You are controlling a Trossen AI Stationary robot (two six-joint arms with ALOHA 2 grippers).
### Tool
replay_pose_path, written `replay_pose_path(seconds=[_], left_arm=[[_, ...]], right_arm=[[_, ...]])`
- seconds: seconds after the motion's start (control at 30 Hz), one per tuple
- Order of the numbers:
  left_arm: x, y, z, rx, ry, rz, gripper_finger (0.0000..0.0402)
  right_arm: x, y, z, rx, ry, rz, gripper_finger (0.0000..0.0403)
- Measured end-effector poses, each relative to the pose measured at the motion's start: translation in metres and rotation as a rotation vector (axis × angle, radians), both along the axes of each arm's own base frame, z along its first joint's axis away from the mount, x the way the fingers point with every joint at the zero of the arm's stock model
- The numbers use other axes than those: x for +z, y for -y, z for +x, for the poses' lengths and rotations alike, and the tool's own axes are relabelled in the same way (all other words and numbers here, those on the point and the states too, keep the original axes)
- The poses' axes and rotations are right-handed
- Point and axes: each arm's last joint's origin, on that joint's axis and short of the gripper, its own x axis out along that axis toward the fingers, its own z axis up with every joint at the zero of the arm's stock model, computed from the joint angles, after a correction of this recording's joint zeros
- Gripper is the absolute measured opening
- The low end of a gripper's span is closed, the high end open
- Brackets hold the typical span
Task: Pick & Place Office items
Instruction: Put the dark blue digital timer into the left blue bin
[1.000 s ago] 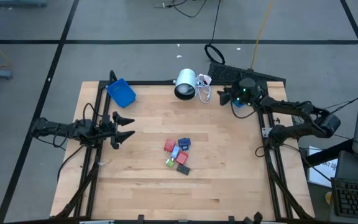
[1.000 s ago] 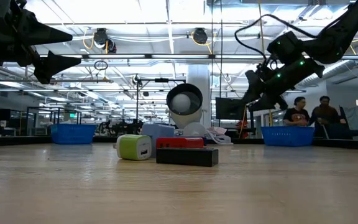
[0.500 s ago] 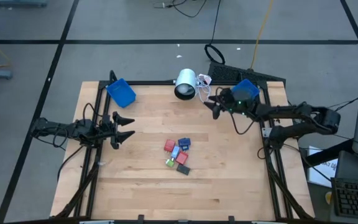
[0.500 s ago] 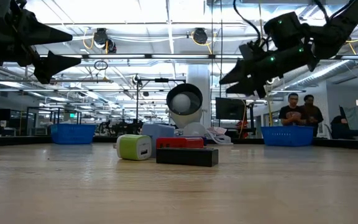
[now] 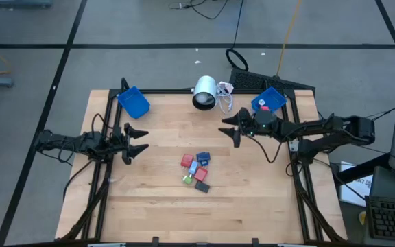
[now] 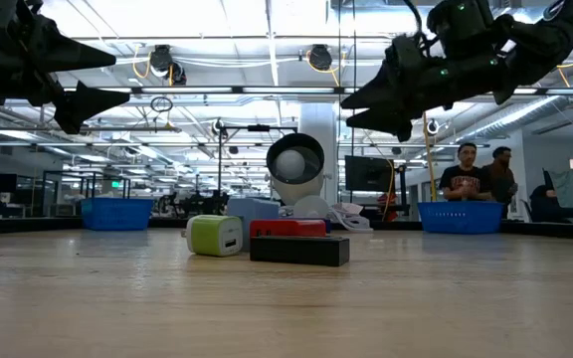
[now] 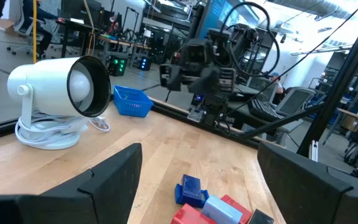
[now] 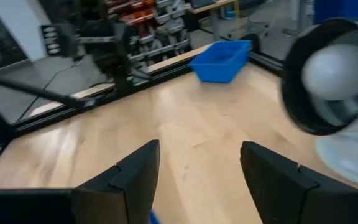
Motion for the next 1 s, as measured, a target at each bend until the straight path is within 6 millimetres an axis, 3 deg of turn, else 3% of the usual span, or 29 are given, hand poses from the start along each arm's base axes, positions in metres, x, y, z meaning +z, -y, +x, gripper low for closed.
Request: replay_pose_path(seconds=[0.67, 1.0], left_arm=[[0.0, 0.0, 0.0, 0.0, 0.0, 0.0, 0.0324], [0.0, 0.0, 0.0, 0.0, 0.0, 0.0, 0.0324]], right_arm=[[0.006, -0.073, 0.008, 0.306, 0.067, -0.066, 0.0212], [0.01, -0.088, 0.01, 0.373, 0.134, -0.171, 0.0212]])
